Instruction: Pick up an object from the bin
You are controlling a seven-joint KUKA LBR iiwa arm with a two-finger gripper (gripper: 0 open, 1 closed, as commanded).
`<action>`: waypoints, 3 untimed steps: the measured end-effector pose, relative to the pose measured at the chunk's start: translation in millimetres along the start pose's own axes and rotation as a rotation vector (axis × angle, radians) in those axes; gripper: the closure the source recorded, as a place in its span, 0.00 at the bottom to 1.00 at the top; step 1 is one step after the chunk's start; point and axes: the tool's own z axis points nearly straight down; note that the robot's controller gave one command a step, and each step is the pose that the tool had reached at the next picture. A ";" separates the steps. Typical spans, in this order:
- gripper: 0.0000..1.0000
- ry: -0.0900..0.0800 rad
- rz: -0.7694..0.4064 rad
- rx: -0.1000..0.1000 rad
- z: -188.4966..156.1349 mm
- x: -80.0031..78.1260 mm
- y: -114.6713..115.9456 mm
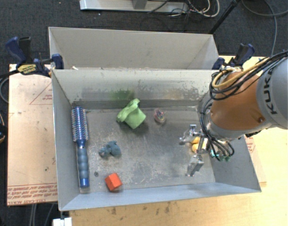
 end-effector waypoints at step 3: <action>0.00 -0.007 -0.239 0.001 30.8 -128.7 108.7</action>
Offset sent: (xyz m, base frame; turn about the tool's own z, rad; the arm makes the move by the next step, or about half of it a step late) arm 0.0772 0.0081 -0.0054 -0.1263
